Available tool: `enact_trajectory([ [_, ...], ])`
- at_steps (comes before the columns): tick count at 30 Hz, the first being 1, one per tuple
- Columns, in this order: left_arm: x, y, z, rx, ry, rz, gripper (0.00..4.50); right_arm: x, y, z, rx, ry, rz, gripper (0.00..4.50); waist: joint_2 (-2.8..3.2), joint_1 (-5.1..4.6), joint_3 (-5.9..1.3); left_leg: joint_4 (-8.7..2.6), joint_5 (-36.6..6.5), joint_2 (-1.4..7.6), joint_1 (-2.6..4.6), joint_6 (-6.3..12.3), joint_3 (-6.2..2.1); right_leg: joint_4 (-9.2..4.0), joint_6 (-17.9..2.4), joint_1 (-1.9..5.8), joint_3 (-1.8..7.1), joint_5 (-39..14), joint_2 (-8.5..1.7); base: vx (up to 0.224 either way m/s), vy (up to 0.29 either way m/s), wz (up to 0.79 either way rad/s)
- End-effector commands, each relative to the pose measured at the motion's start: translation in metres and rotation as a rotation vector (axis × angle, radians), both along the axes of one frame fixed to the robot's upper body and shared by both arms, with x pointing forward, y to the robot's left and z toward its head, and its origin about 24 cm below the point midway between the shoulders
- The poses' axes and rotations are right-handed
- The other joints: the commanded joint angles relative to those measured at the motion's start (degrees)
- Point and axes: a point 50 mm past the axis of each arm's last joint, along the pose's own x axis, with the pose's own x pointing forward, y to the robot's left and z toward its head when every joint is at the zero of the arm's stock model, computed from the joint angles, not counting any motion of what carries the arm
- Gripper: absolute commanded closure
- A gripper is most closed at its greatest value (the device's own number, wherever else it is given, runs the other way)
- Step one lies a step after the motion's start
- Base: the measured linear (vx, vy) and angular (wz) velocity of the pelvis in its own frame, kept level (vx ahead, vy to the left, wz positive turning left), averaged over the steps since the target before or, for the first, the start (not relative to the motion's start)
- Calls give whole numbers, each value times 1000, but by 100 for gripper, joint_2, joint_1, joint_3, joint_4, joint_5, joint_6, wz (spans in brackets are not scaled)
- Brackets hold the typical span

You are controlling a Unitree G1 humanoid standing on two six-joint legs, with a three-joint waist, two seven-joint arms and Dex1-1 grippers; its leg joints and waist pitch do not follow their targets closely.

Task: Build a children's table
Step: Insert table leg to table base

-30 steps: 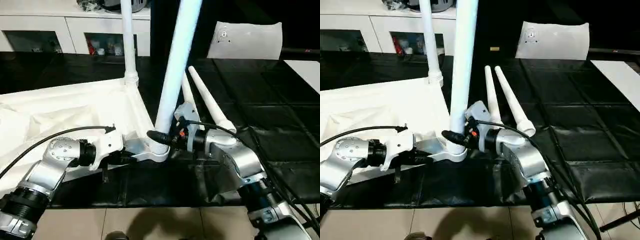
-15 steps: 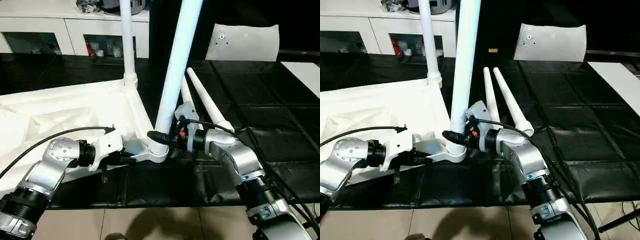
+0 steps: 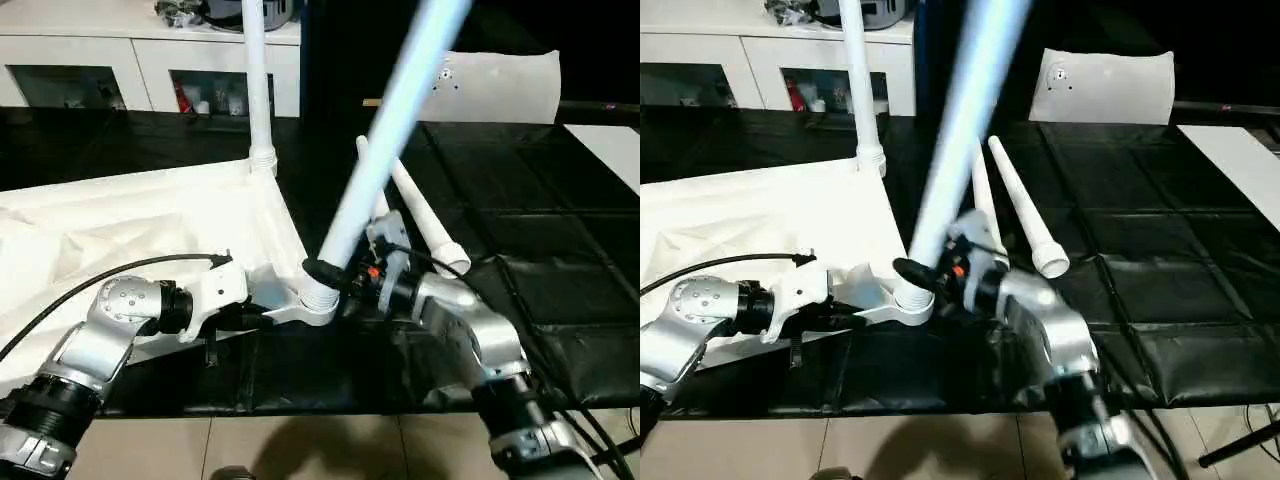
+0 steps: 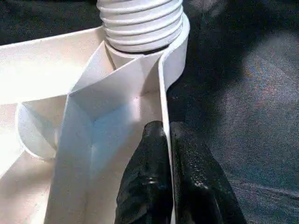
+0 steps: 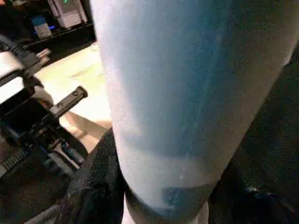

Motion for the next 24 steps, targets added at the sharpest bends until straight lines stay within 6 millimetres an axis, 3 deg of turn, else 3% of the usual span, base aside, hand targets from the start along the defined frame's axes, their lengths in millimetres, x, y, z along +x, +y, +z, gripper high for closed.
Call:
enact_trajectory([
  [1, 4, 0, 7, 27, -48, -16, 450, -15, 0, -24, -153, 39, 79, 261, 102, -1, -339, -400, -1597, -72, 11, -48, 89, -617, -590, 259, 323, -1976, -378, 0, 0, 0],
  [9, 4, 2, 8, 50, -43, -40, 450, -16, 9, -25, -242, -7, 191, 261, 94, -15, -326, -404, -1758, -87, 17, -21, 87, -656, -513, 248, 318, -2248, -372, 0, 0, 0],
  [15, 1, 2, 10, 59, -28, -101, 450, -24, 15, -31, -245, 28, 291, 261, 76, -18, -345, -419, -1758, -69, 13, -6, 72, -625, -570, 254, 322, -2042, -369, 0, 0, 0],
  [17, -1, 3, 11, 71, -21, -144, 450, -30, 17, -34, -238, 53, 350, 261, 83, -23, -331, -430, -1877, -64, 24, -14, 69, -631, -597, 243, 320, -2026, -365, 0, 0, 0],
  [18, -2, 3, 13, 81, -15, -165, 450, -34, 19, -36, -228, 73, 390, 261, 85, -27, -287, -447, -1946, -65, 18, -9, 67, -644, -588, 225, 320, -2064, -361, 0, 0, 0],
  [22, 1, 8, 17, 129, -8, -202, 450, -48, 26, -38, -209, 116, 518, 261, 70, -21, -268, -472, -2093, -58, 61, 35, 72, -663, -615, 223, 323, -2123, -364, 0, 0, 0],
  [24, 3, 11, 17, 150, -13, -199, 450, -52, 29, -38, -207, 123, 556, 261, 86, -7, -235, -508, -2378, -62, 143, 12, 56, -742, -526, 225, 308, -2575, -388, 0, 0, 0],
])
